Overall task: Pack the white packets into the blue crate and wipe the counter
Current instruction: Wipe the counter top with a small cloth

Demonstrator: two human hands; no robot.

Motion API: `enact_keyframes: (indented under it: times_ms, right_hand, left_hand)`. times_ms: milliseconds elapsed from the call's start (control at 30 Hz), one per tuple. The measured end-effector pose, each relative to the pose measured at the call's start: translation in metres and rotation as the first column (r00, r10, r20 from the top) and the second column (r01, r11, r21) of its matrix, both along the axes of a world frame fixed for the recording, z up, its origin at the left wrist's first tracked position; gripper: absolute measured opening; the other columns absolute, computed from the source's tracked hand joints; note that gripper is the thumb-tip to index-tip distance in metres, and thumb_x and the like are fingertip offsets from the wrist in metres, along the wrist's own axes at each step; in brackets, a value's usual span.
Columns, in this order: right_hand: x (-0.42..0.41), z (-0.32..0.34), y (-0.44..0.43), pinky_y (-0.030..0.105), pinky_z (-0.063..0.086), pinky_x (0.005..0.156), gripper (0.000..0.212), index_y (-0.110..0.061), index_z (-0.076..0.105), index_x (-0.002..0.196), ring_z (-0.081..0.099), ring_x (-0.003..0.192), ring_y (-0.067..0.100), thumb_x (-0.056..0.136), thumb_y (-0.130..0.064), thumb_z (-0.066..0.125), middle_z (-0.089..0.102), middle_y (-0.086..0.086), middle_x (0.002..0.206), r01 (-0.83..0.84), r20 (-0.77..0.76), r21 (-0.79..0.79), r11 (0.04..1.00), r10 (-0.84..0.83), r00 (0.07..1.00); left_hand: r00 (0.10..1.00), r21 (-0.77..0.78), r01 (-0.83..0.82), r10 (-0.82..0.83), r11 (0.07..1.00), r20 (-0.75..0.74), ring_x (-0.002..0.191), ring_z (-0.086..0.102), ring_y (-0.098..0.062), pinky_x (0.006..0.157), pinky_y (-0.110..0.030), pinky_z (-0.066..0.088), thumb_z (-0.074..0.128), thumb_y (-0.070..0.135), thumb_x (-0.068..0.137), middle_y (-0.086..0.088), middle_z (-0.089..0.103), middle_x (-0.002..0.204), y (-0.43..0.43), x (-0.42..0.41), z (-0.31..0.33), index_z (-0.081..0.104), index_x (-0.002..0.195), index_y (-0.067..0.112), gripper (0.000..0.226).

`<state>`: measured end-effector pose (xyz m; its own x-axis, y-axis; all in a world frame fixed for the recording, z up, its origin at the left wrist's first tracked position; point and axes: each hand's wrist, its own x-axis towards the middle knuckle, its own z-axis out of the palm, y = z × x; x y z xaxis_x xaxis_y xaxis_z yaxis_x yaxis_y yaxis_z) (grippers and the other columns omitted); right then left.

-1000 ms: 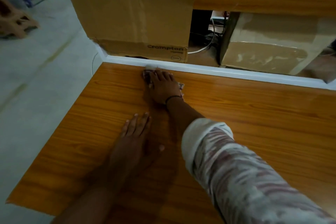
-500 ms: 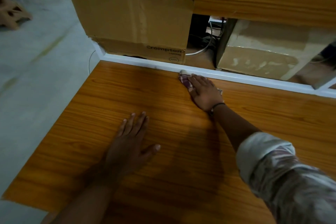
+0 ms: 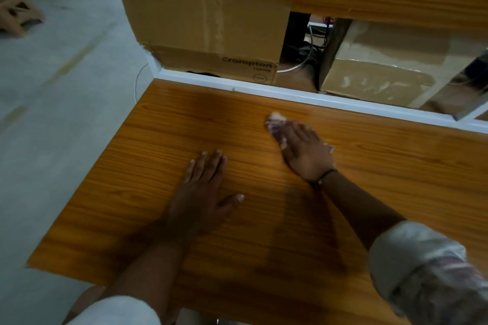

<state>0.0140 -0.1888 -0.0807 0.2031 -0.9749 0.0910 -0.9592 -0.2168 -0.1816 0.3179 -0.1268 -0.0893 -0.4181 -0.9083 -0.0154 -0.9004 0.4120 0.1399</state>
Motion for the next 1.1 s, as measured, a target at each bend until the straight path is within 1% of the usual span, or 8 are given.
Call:
enact_keyframes:
  times_ms: [133, 300, 467, 533, 733, 833, 933, 1100]
  right_hand:
    - [-0.011, 0.005, 0.041, 0.036, 0.006, 0.123, 0.059, -0.023, 0.027, 0.158, 0.017, 0.151, 0.017, 0.105, -0.048, 0.025, 0.020, -0.001, 0.164, -0.259, -0.019, 0.054, 0.964, 0.260, 0.965]
    - [-0.074, 0.013, 0.027, 0.049, 0.023, 0.119, 0.059, -0.025, 0.032, 0.153, 0.030, 0.146, 0.033, 0.102, -0.051, 0.021, 0.032, 0.009, 0.161, 0.384, -0.011, 0.063, 0.921, -0.384, 0.923]
    - [0.000, 0.000, 0.117, 0.041, 0.012, 0.124, 0.057, -0.019, 0.030, 0.157, 0.021, 0.151, 0.023, 0.106, -0.045, 0.024, 0.024, 0.007, 0.165, -0.201, -0.100, 0.030, 0.979, 0.203, 0.974]
    - [0.000, 0.002, 0.141, 0.038, 0.005, 0.125, 0.057, -0.023, 0.023, 0.159, 0.010, 0.153, 0.016, 0.107, -0.046, 0.024, 0.013, 0.000, 0.167, -0.266, -0.101, 0.071, 0.961, 0.272, 0.957]
    - [-0.030, 0.005, 0.134, 0.047, 0.025, 0.119, 0.060, -0.021, 0.038, 0.153, 0.034, 0.144, 0.035, 0.101, -0.050, 0.025, 0.038, 0.012, 0.158, 0.374, 0.014, 0.004, 0.927, -0.374, 0.927]
    - [0.030, -0.004, 0.173, 0.049, 0.026, 0.118, 0.052, -0.014, 0.040, 0.151, 0.038, 0.141, 0.037, 0.104, -0.036, 0.038, 0.043, 0.017, 0.153, 0.003, -0.006, -0.072, 0.997, -0.004, 1.000]
    - [0.048, -0.003, 0.218, 0.042, 0.007, 0.126, 0.057, -0.022, 0.025, 0.159, 0.016, 0.153, 0.023, 0.106, -0.041, 0.035, 0.022, 0.005, 0.165, -0.285, -0.064, 0.017, 0.958, 0.286, 0.956]
    - [-0.017, -0.003, 0.193, 0.047, 0.020, 0.122, 0.056, -0.024, 0.035, 0.156, 0.030, 0.148, 0.030, 0.105, -0.046, 0.033, 0.033, 0.006, 0.161, 0.266, 0.008, 0.002, 0.964, -0.266, 0.964]
  left_hand:
    - [1.000, -0.022, -0.005, 0.005, 1.000, 0.002, 0.156, -0.005, -0.025, 0.125, -0.047, 0.003, 0.018, 0.085, 0.088, 0.000, -0.002, 0.169, -0.001, -0.001, -0.002, 0.004, 0.162, 0.020, 0.099]
    - [1.000, -0.005, -0.005, 0.005, 1.000, 0.023, 0.155, -0.009, -0.025, 0.125, -0.048, 0.003, 0.014, 0.085, 0.088, 0.000, -0.005, 0.169, 0.001, 0.000, -0.003, 0.002, 0.162, 0.020, 0.100]
    - [0.999, -0.028, -0.009, 0.010, 1.000, 0.039, 0.155, -0.002, -0.028, 0.125, -0.049, 0.005, 0.016, 0.085, 0.086, -0.002, 0.002, 0.169, 0.001, -0.002, -0.004, 0.008, 0.161, 0.017, 0.101]
    - [0.998, -0.030, -0.014, 0.015, 0.999, 0.053, 0.155, -0.001, -0.029, 0.125, -0.050, 0.005, 0.016, 0.085, 0.087, -0.003, 0.002, 0.169, 0.001, -0.003, -0.004, 0.007, 0.161, 0.017, 0.101]
    - [0.998, -0.013, -0.007, 0.008, 1.000, 0.055, 0.155, -0.005, -0.029, 0.125, -0.049, 0.001, 0.009, 0.087, 0.085, -0.003, -0.003, 0.169, 0.003, -0.001, -0.004, 0.002, 0.162, 0.018, 0.103]
    - [0.999, -0.020, -0.003, 0.004, 1.000, 0.054, 0.155, -0.002, -0.029, 0.125, -0.049, 0.002, 0.011, 0.086, 0.085, -0.003, 0.000, 0.169, 0.004, -0.002, -0.005, 0.005, 0.162, 0.018, 0.103]
    - [0.999, -0.038, -0.008, 0.009, 0.999, 0.034, 0.155, 0.000, -0.030, 0.125, -0.049, 0.003, 0.011, 0.087, 0.084, -0.003, 0.003, 0.169, 0.004, -0.001, -0.005, 0.007, 0.161, 0.018, 0.104]
    - [1.000, -0.036, 0.011, -0.011, 0.999, 0.020, 0.155, -0.001, -0.030, 0.125, -0.050, 0.003, 0.012, 0.086, 0.085, -0.003, 0.002, 0.169, 0.007, 0.001, -0.004, 0.008, 0.161, 0.018, 0.102]
